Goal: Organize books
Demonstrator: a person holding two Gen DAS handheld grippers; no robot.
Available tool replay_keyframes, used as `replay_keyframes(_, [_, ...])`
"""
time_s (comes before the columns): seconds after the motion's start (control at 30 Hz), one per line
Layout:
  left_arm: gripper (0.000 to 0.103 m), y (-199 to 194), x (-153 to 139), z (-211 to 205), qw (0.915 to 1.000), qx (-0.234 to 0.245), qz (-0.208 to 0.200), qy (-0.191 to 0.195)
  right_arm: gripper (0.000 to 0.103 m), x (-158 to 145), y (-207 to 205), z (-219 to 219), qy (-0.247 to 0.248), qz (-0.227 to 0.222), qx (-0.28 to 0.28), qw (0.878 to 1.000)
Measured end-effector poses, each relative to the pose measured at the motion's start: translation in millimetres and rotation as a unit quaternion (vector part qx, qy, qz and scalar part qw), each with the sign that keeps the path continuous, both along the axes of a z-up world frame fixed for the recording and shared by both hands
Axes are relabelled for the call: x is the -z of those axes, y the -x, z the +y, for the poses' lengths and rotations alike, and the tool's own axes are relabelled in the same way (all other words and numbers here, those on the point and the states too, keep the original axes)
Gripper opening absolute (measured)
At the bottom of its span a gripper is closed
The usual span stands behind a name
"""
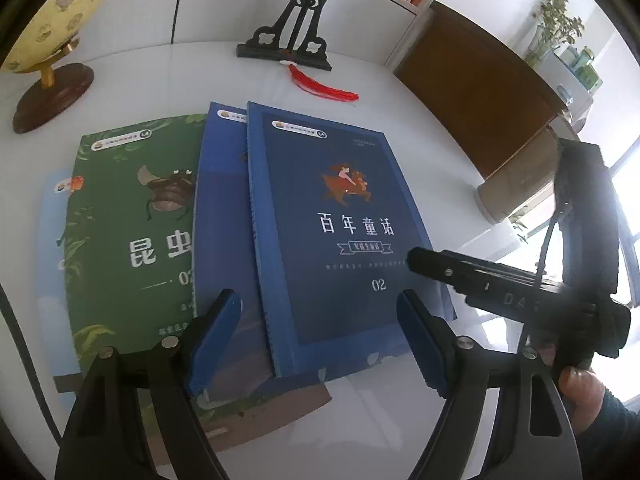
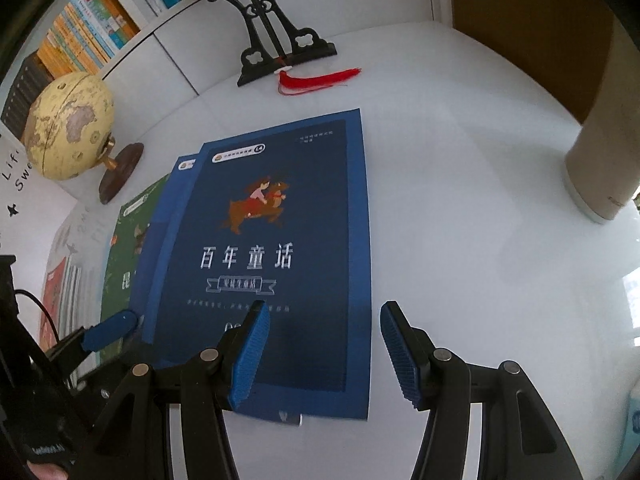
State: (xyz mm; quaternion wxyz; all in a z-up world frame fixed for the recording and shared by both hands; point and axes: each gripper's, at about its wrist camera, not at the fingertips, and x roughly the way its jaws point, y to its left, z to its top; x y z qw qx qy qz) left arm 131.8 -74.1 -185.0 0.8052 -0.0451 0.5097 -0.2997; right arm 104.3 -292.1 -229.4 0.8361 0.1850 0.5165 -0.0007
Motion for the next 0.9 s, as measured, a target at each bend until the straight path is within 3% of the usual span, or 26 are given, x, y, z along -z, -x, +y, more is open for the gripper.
replay_keyframes(0.23, [0.078, 1.2, -0.8, -6.2, 0.9999, -0.007, -0.009, -0.004, 0.059, 3.8, -7.5, 7.6, -0.020, 0.010, -0.021, 1.000])
replay_keyframes(0.47, [0.078, 22.5, -13.6, 14.3, 0.9998, -0.013, -0.017, 0.004, 0.060, -15.9, -1.5, 30.5, 0.017, -0.012, -0.049, 0.999])
replay_keyframes(0.6, [0.078, 50.0, -18.2, 44.6, 0.9997, -0.020, -0.015, -0.003, 0.060, -23.2, 4.7, 52.7, 0.006, -0.012, -0.080, 0.997])
replay_keyframes(0.7, [0.076, 67.1, -16.3, 61.0, 0.9996, -0.019, 0.010, 0.018, 0.060, -24.2, 15.6, 74.9, -0.015, -0.011, -0.107, 0.994])
replay_keyframes(0.77, [0.076, 80.6, -18.3, 66.2, 0.9992, -0.031, -0.019, -0.018, 0.057, -18.4, 22.5, 90.7, -0.065, 0.000, -0.140, 0.988])
replay_keyframes(0.8, [0.076, 83.1, -18.3, 68.5, 0.9985, -0.034, -0.028, -0.033, 0.057, -16.9, 27.1, 98.7, -0.056, 0.002, -0.146, 0.988])
replay_keyframes(0.83, [0.076, 83.4, -17.9, 72.9, 0.9978, -0.038, -0.032, -0.044, 0.057, -18.2, 32.8, 104.9, -0.015, -0.005, -0.148, 0.989])
replay_keyframes(0.9, [0.076, 75.2, -18.4, 85.1, 0.9970, -0.059, -0.030, -0.040, 0.057, -18.8, 38.7, 105.8, 0.019, -0.013, -0.149, 0.988])
